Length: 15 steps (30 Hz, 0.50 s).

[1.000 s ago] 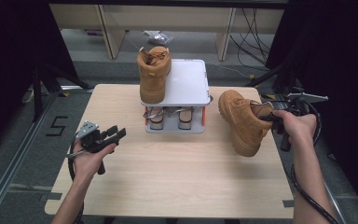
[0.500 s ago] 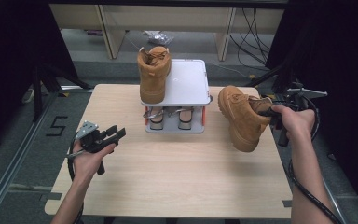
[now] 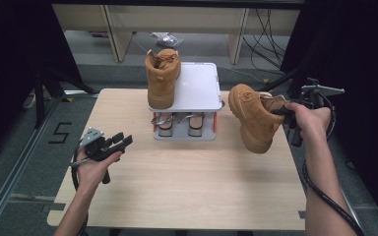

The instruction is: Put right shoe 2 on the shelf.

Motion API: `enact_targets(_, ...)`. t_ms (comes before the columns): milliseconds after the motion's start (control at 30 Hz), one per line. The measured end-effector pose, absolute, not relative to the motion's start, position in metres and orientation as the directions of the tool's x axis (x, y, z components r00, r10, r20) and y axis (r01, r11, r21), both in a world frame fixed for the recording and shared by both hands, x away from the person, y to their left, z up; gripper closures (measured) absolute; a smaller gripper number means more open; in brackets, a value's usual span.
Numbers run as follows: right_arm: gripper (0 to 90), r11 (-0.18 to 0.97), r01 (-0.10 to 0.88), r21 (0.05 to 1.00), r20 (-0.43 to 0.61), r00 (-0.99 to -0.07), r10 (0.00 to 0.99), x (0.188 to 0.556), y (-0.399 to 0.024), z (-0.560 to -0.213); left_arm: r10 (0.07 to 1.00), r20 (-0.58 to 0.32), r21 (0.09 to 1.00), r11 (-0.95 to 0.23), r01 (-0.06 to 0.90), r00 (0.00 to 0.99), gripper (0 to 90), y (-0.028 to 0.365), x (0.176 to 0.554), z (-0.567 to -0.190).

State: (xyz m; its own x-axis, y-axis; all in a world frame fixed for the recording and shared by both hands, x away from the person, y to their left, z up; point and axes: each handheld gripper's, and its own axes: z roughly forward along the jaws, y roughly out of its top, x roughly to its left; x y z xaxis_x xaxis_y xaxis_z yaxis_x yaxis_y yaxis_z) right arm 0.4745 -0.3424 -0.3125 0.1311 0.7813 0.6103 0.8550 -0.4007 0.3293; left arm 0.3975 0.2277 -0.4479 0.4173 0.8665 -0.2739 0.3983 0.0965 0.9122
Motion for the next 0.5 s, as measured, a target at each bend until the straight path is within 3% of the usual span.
enact_targets(500, 82.7, -0.419, 0.839, 0.346, 0.621, 0.130, 0.773, 0.4838, -0.3363, -0.3021, 0.867, -0.275, 0.911, 0.097, 0.400, 0.415, 55.5, 0.2282, 0.3981, -0.4492)
